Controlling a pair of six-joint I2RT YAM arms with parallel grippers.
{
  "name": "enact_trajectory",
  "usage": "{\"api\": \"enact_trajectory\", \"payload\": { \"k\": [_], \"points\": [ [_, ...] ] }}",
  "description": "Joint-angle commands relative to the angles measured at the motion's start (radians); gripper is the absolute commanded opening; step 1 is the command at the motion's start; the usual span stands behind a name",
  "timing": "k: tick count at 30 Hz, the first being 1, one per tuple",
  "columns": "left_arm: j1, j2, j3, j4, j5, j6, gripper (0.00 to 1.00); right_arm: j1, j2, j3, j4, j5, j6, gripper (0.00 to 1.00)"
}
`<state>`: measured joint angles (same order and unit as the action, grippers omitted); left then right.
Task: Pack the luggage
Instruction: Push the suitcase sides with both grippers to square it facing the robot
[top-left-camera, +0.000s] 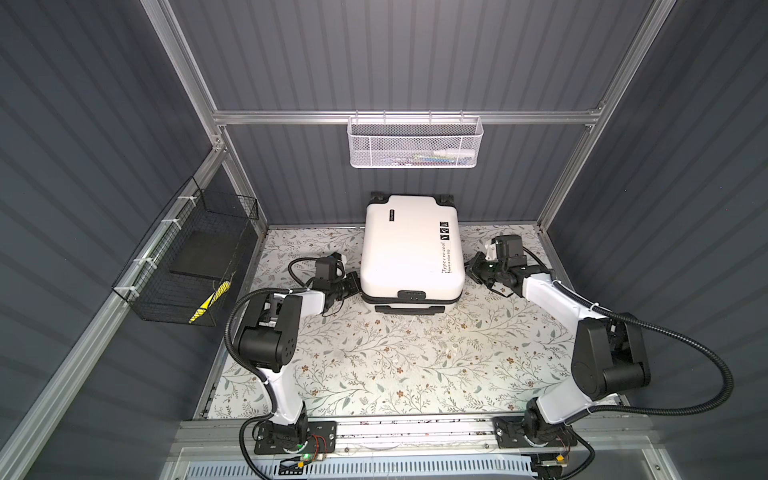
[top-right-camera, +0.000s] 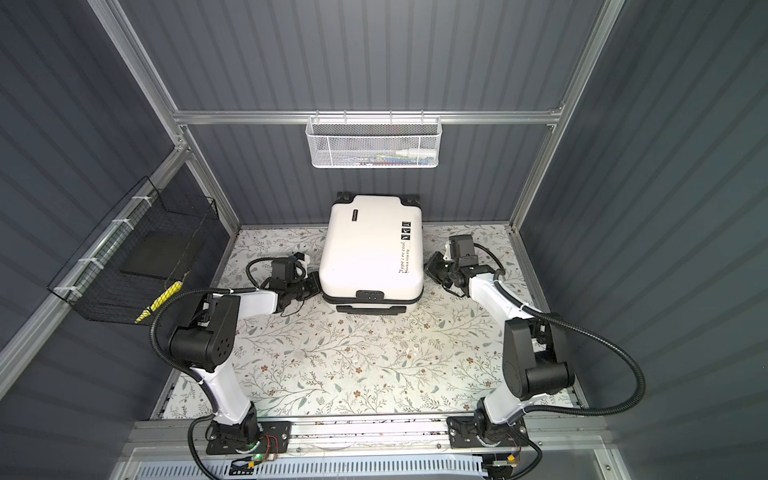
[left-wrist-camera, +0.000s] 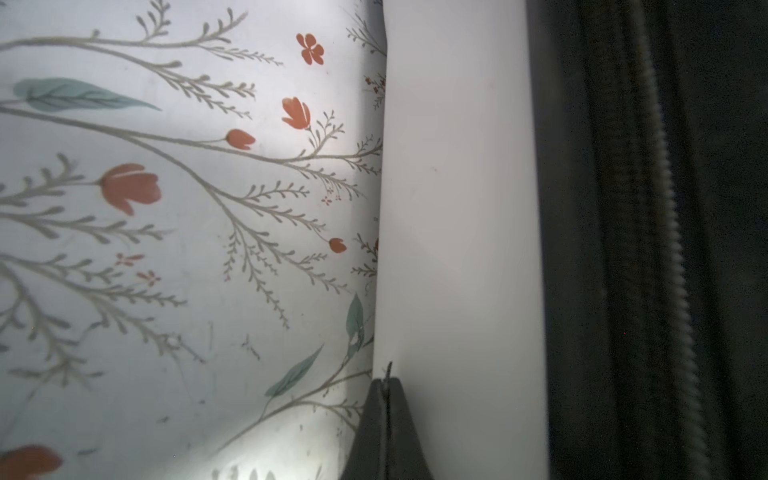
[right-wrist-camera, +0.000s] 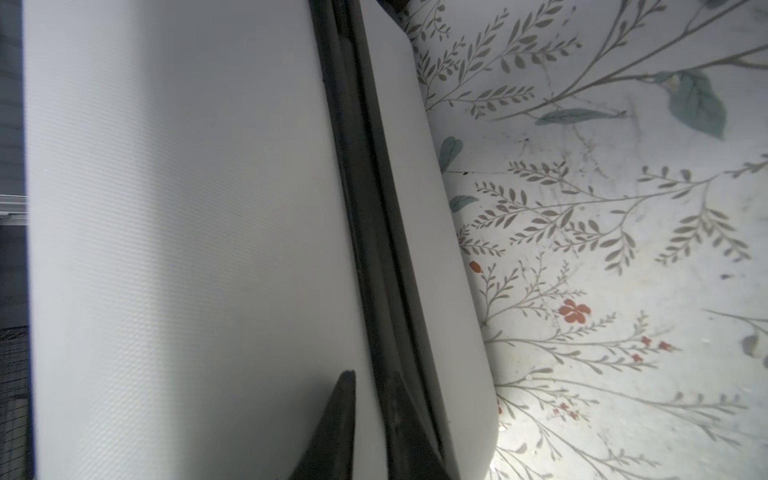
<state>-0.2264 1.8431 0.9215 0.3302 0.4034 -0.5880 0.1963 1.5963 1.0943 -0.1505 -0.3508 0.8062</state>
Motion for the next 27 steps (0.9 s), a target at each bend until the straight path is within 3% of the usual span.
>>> {"api": "enact_trajectory", "payload": {
  "k": [1,27],
  "points": [
    [-0.095,-0.054,-0.021,0.045,0.177,-0.015,0.00,0.097,-0.023,0.000,0.014,-0.153,-0.013,0.18],
    [-0.139,-0.217,-0.204,0.097,0.103,-0.034,0.00,0.131,-0.202,-0.179,0.029,-0.102,-0.032,0.18]
  ]
}}
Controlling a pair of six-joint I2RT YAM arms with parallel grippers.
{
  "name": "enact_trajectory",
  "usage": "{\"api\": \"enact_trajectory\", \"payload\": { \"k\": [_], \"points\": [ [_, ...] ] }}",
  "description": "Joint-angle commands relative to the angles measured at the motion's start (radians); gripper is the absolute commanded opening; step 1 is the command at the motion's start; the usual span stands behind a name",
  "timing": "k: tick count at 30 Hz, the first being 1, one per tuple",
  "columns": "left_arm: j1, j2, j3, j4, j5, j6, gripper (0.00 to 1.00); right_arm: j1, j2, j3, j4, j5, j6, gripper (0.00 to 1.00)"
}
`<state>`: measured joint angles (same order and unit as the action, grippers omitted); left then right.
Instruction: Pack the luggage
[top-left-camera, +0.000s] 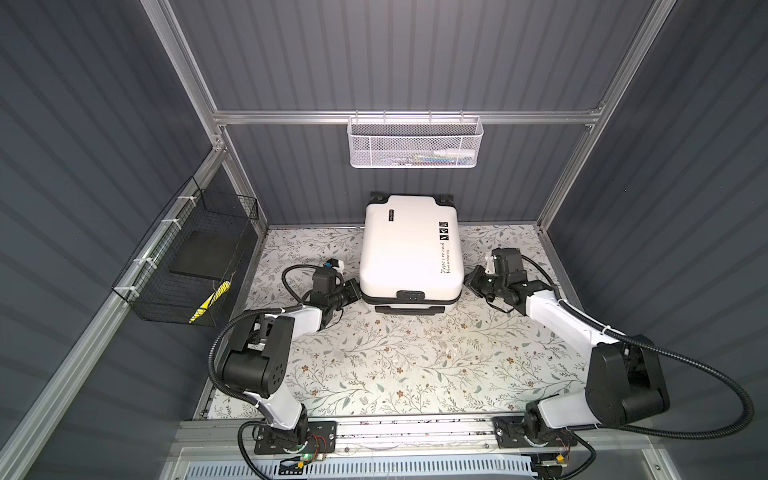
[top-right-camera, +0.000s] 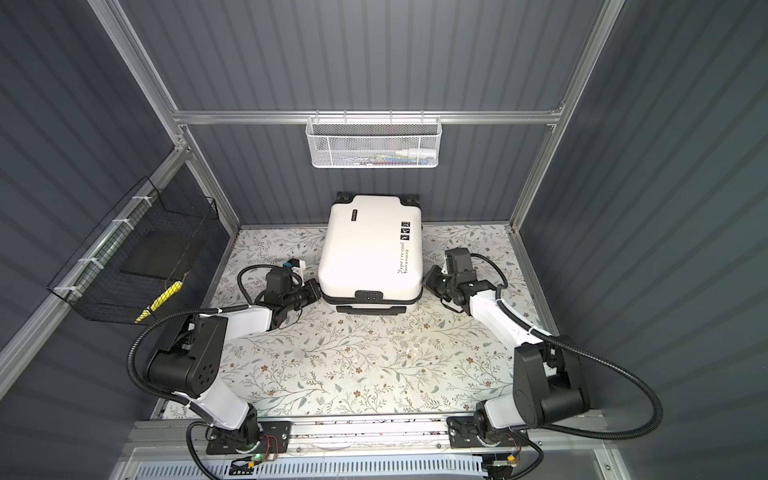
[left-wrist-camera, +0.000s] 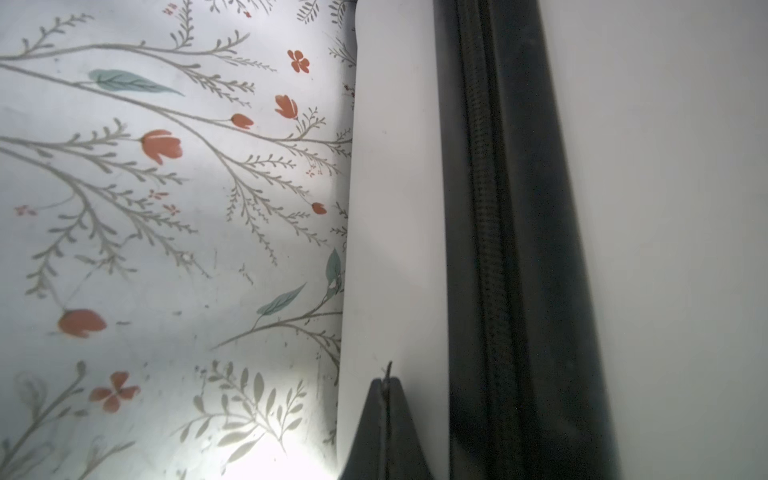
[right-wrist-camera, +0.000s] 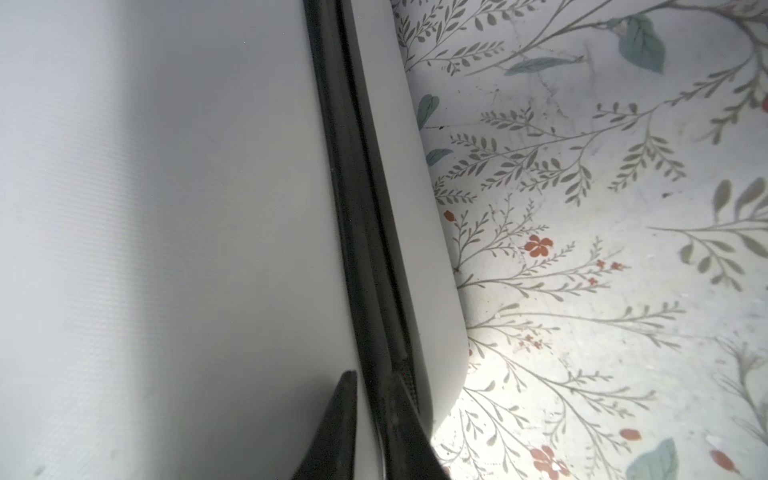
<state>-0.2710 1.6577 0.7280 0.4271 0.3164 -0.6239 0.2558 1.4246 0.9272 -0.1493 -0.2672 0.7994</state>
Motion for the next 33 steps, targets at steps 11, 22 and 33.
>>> {"api": "enact_trajectory", "payload": {
  "k": [11,22,33],
  "points": [
    [-0.022,-0.098,-0.034,-0.042,0.156,0.013,0.08,-0.001,-0.133,-0.117,0.037,-0.182,-0.042,0.21],
    [0.104,-0.205,-0.049,-0.126,0.153,0.045,0.36,-0.033,-0.218,-0.291,0.107,-0.120,-0.121,0.30],
    [0.112,-0.315,-0.044,-0.179,0.133,0.042,0.65,-0.026,-0.243,-0.565,0.569,-0.165,-0.280,0.53]
  ]
}}
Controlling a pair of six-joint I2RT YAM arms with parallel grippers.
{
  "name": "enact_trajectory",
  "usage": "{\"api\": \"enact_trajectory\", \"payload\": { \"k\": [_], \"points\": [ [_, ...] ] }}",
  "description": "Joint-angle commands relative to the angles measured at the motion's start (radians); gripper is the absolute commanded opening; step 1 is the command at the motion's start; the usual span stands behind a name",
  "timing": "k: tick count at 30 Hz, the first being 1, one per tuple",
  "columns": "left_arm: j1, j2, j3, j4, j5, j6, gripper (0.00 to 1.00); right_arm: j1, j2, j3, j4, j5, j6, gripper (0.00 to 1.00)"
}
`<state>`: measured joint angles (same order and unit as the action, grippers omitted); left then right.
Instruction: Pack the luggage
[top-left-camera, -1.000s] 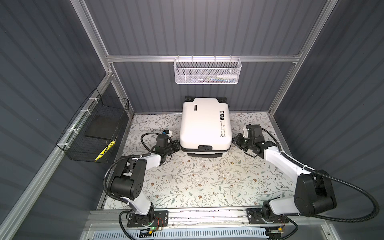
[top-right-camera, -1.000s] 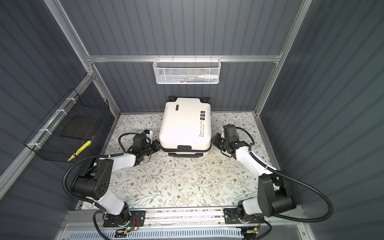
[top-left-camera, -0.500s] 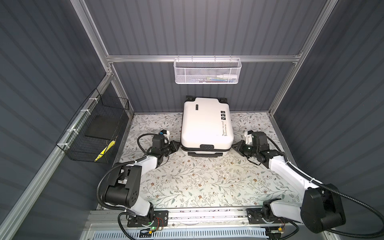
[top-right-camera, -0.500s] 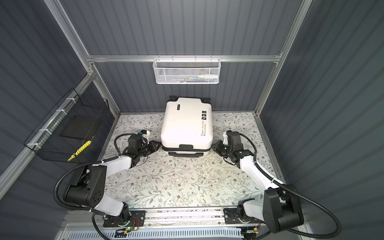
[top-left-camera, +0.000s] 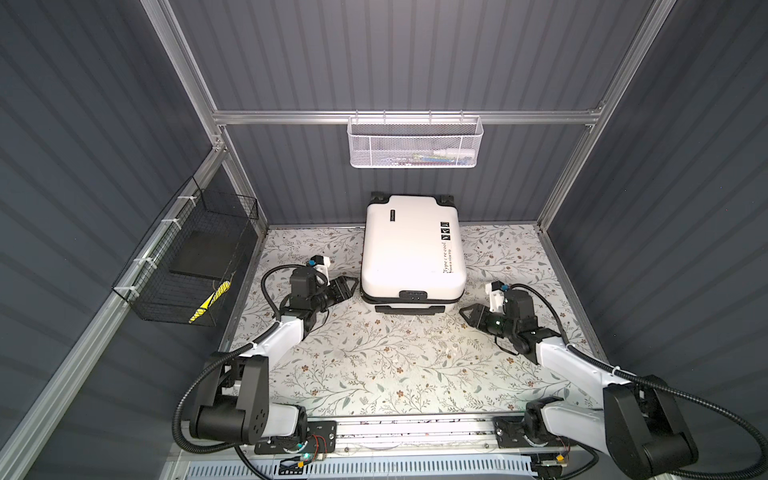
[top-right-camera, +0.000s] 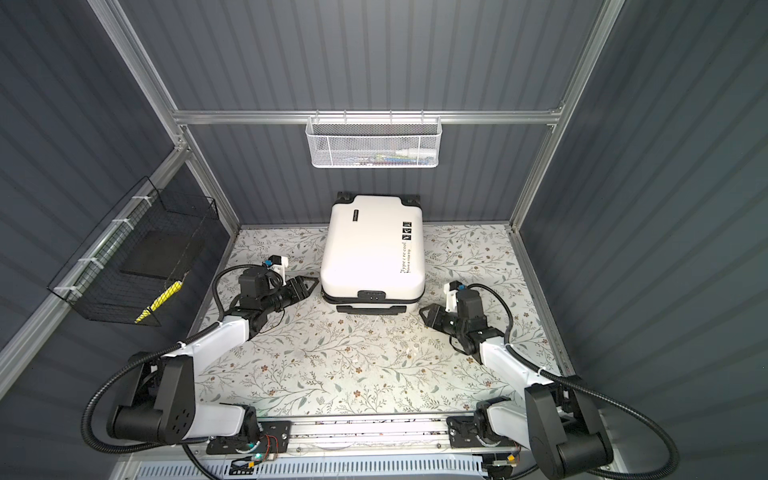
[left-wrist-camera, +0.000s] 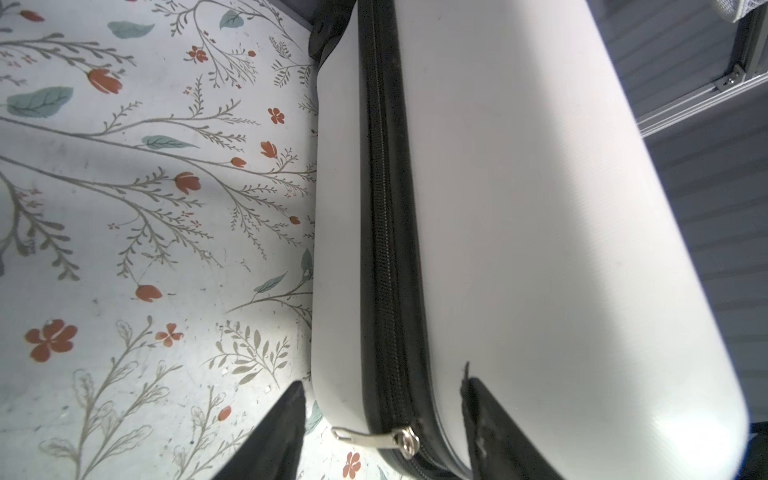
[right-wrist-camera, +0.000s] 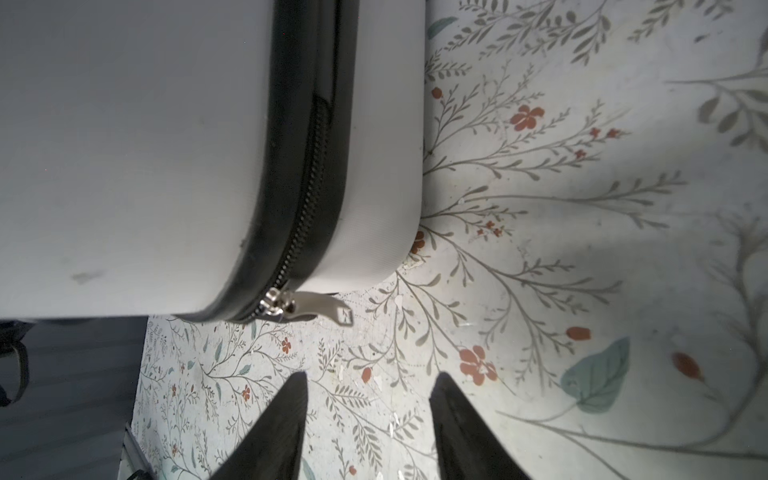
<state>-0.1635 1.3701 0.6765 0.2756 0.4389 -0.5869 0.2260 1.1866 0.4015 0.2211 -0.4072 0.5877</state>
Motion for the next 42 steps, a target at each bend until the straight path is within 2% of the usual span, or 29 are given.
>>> {"api": "enact_trajectory", "payload": {
  "k": [1,10,19,33,42],
  "points": [
    [0.004,-0.033,0.010,-0.029,0.014,0.002,0.66,0.006,0.003,-0.058,0.242,-0.024,-0.076,0.53],
    [0.004,-0.084,0.023,-0.035,0.038,-0.028,0.76,0.024,0.113,-0.156,0.543,0.012,-0.082,0.53],
    [0.004,-0.118,0.030,-0.059,0.040,-0.042,0.81,0.028,0.244,-0.137,0.712,-0.012,-0.052,0.52],
    [0.004,-0.101,0.030,-0.035,0.043,-0.071,0.82,0.038,0.333,-0.107,0.781,-0.041,-0.049,0.46],
    [0.004,-0.101,0.023,-0.030,0.043,-0.070,0.83,0.044,0.370,-0.094,0.806,-0.060,-0.037,0.35]
  ]
}}
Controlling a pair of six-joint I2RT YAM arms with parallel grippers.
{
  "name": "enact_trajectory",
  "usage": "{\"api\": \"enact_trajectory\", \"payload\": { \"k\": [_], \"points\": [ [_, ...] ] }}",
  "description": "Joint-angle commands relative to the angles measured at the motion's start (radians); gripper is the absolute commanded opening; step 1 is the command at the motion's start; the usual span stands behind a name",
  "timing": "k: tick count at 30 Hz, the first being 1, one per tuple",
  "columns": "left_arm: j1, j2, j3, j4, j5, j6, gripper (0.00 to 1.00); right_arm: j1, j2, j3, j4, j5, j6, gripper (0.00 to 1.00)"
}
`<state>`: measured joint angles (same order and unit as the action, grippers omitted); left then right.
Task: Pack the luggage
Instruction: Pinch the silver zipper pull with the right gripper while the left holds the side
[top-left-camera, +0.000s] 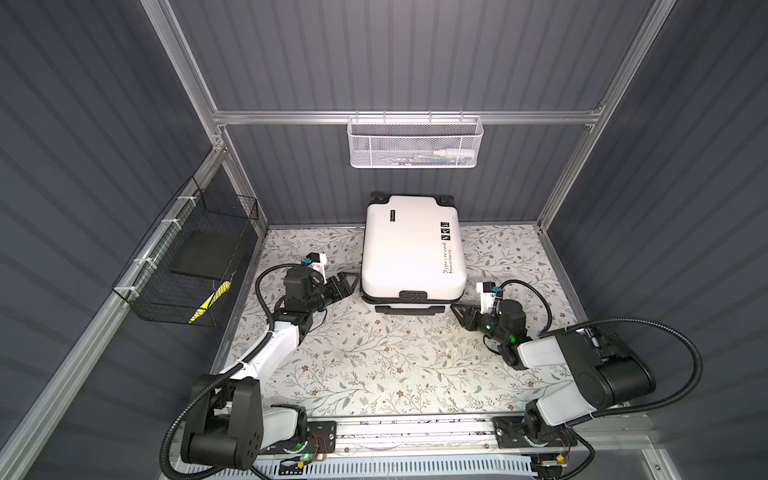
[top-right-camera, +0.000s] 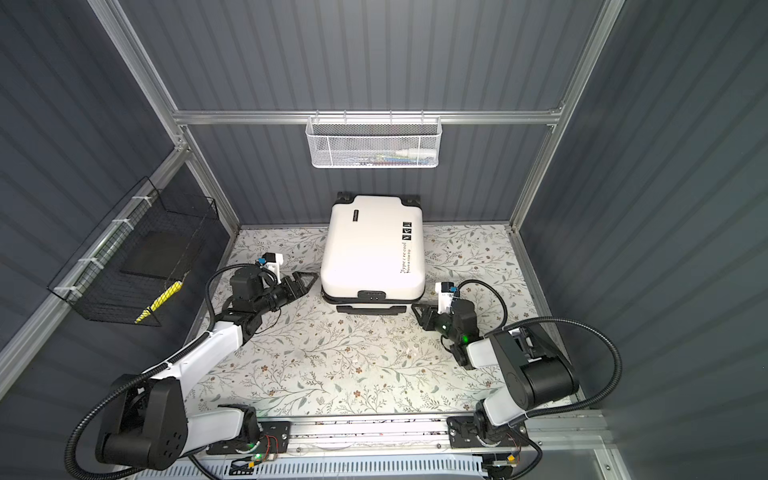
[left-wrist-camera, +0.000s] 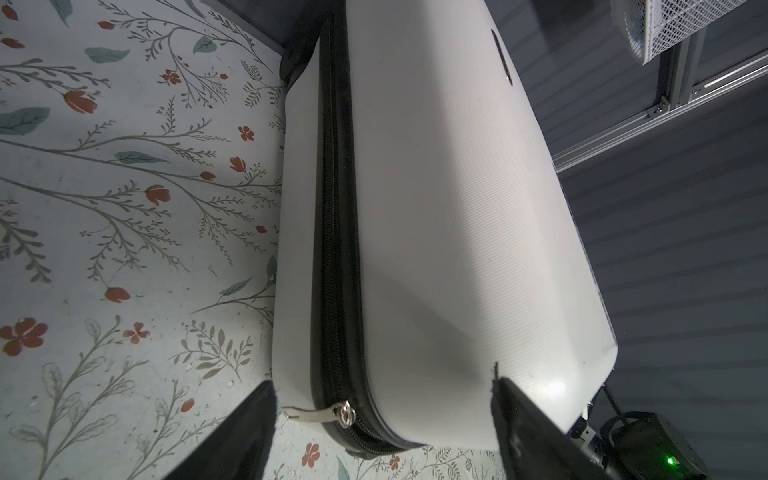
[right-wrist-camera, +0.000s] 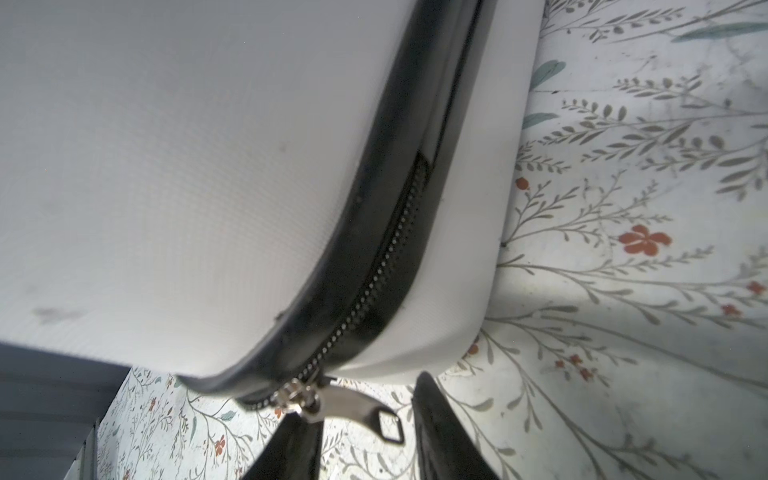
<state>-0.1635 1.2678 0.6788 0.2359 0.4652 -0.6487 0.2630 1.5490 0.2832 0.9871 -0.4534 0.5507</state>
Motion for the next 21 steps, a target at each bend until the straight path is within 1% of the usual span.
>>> {"api": "enact_trajectory", "payload": {
  "k": [1,13,21],
  "points": [
    [0.004,0.002,0.019,0.009,0.017,-0.007,0.83,0.007,0.009,0.024,0.041,-0.014,0.000,0.34],
    [0.004,0.005,0.005,0.021,0.022,-0.008,0.83,0.012,-0.019,0.024,0.004,-0.013,-0.020,0.17],
    [0.004,0.000,0.008,0.016,0.027,-0.007,0.83,0.013,-0.023,0.017,-0.001,-0.004,-0.021,0.07]
  ]
}}
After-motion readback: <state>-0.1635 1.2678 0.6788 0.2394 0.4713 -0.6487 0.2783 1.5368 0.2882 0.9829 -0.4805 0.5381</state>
